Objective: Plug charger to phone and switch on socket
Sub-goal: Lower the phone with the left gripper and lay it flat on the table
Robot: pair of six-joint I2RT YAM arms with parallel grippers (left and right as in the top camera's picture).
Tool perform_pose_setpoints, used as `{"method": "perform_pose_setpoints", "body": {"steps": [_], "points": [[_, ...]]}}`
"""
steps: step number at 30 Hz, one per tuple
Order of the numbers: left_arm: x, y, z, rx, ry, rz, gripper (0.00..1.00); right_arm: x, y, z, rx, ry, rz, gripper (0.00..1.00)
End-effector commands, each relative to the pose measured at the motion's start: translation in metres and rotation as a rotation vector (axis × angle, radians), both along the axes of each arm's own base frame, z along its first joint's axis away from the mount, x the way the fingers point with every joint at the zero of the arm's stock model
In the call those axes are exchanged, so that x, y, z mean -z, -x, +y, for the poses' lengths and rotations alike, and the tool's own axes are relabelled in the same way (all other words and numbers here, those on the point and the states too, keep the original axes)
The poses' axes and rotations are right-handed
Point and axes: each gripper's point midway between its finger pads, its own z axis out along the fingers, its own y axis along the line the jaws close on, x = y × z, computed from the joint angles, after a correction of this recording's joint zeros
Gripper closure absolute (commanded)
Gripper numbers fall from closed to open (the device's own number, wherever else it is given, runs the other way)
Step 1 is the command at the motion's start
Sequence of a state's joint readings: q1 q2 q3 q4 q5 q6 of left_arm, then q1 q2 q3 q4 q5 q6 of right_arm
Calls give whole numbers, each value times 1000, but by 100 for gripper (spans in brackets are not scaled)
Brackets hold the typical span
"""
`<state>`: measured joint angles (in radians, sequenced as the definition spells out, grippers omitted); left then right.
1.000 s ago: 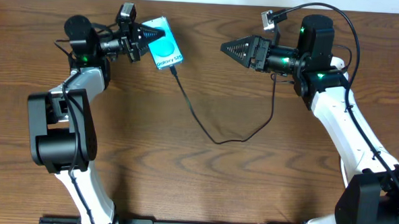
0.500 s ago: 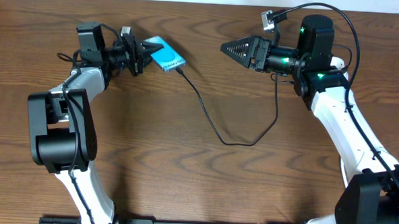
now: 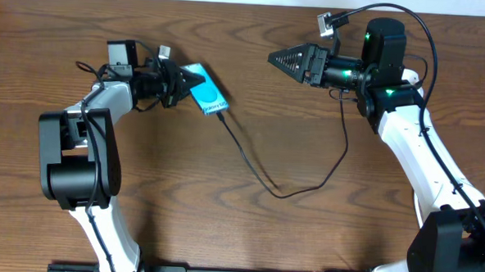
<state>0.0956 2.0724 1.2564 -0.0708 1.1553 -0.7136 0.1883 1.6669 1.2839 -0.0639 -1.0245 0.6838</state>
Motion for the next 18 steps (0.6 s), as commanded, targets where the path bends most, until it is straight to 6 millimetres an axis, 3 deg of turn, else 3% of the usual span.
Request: {"method": "perform_pose_setpoints", "body": {"steps": [1,18], "points": [[-5,1,1,66,-70,-140,93,-15,1,-1,-13,-6,-50,1],[42,43,12,143,-277,3,93,-7,2,-2,-11,18,-41,1]]}}
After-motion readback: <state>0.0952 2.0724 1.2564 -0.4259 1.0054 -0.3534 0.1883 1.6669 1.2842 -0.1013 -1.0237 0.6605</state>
